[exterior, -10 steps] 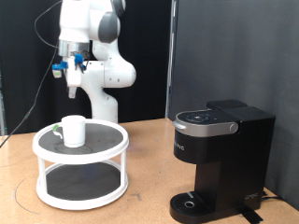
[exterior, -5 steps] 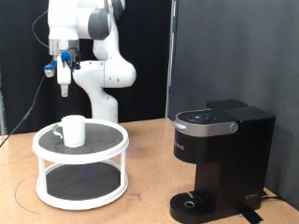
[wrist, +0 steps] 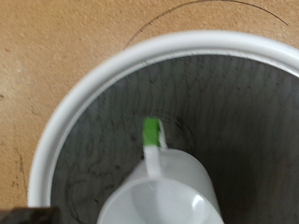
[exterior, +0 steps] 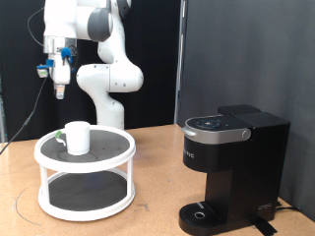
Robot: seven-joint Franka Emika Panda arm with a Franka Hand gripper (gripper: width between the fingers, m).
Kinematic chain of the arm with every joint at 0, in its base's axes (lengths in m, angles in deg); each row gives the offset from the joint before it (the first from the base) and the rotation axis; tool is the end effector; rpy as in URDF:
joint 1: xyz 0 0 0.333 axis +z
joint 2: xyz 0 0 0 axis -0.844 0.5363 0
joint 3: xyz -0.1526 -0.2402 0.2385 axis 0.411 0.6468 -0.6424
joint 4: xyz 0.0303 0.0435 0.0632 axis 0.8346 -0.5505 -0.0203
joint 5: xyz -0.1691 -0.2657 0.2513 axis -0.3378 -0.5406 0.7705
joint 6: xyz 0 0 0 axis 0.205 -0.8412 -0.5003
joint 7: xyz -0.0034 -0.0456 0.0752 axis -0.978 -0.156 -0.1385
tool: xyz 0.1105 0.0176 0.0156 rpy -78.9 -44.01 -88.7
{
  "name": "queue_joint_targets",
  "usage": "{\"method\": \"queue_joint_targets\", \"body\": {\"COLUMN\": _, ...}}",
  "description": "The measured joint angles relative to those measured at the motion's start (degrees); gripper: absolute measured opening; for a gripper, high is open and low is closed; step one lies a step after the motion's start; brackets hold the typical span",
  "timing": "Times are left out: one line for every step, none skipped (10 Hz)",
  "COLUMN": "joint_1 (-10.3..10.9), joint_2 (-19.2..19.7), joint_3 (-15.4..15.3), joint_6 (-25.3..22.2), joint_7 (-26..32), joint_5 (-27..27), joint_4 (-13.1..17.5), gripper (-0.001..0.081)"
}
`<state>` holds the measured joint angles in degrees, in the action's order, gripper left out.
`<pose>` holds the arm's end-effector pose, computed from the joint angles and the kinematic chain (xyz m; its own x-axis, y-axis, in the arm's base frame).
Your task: Make a cup of coffee with the keurig machine
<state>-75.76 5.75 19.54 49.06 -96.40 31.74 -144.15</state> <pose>0.2293 -0.2196 0.4850 -0.7431 -0.6687 -0.0232 -0.6563 0.7352 -0.1694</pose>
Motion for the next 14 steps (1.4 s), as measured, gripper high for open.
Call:
{"method": "queue_joint_targets", "body": {"joint_1": 0.0, "joint_2": 2.2, "joint_3": 0.2, "joint_6": 0.7, "joint_7": 0.0, "joint_5": 0.3, "joint_4": 1.2, "gripper": 0.0486}}
{"method": "queue_joint_targets", "body": {"joint_1": 0.1, "joint_2": 4.4, "joint_3": 0.2, "joint_6": 1.0, "joint_7": 0.0, "joint_5": 0.7, "joint_4": 2.3, "gripper": 0.0486}}
{"method": "queue_joint_targets", "body": {"joint_1": 0.3, "joint_2": 6.7, "joint_3": 0.2, "joint_6": 1.5, "joint_7": 0.0, "joint_5": 0.8, "joint_4": 3.2, "gripper": 0.0486}}
{"method": "queue_joint_targets", "body": {"joint_1": 0.5, "joint_2": 8.6, "joint_3": 0.1, "joint_6": 2.5, "joint_7": 0.0, "joint_5": 0.8, "joint_4": 3.7, "gripper": 0.0486}}
{"method": "queue_joint_targets", "body": {"joint_1": 0.6, "joint_2": 10.1, "joint_3": 0.1, "joint_6": 3.9, "joint_7": 0.0, "joint_5": 0.8, "joint_4": 3.9, "gripper": 0.0486}}
{"method": "queue_joint_targets", "body": {"joint_1": 0.7, "joint_2": 11.2, "joint_3": 0.1, "joint_6": 5.2, "joint_7": 0.0, "joint_5": 0.8, "joint_4": 3.7, "gripper": 0.0486}}
{"method": "queue_joint_targets", "body": {"joint_1": 0.7, "joint_2": 12.0, "joint_3": 0.0, "joint_6": 6.5, "joint_7": 0.2, "joint_5": 0.6, "joint_4": 3.2, "gripper": 0.0486}}
{"method": "queue_joint_targets", "body": {"joint_1": 0.7, "joint_2": 12.7, "joint_3": 0.0, "joint_6": 8.1, "joint_7": 0.2, "joint_5": 0.1, "joint_4": 2.3, "gripper": 0.0486}}
{"method": "queue_joint_targets", "body": {"joint_1": 0.7, "joint_2": 13.4, "joint_3": -0.1, "joint_6": 9.7, "joint_7": 0.0, "joint_5": -0.8, "joint_4": 1.1, "gripper": 0.0486}}
{"method": "queue_joint_targets", "body": {"joint_1": 0.7, "joint_2": 14.2, "joint_3": -0.1, "joint_6": 11.4, "joint_7": -0.3, "joint_5": -2.0, "joint_4": -0.1, "gripper": 0.0486}}
{"method": "queue_joint_targets", "body": {"joint_1": 0.7, "joint_2": 15.1, "joint_3": -0.2, "joint_6": 13.1, "joint_7": -0.4, "joint_5": -2.7, "joint_4": -1.4, "gripper": 0.061}}
{"method": "queue_joint_targets", "body": {"joint_1": 0.7, "joint_2": 16.0, "joint_3": -0.2, "joint_6": 14.6, "joint_7": -0.6, "joint_5": -3.2, "joint_4": -2.5, "gripper": 0.0697}}
{"method": "queue_joint_targets", "body": {"joint_1": 0.7, "joint_2": 16.5, "joint_3": -0.2, "joint_6": 16.1, "joint_7": -0.8, "joint_5": -3.6, "joint_4": -3.6, "gripper": 0.0723}}
{"method": "queue_joint_targets", "body": {"joint_1": 0.7, "joint_2": 16.9, "joint_3": -0.2, "joint_6": 17.3, "joint_7": -1.0, "joint_5": -3.7, "joint_4": -4.6, "gripper": 0.0723}}
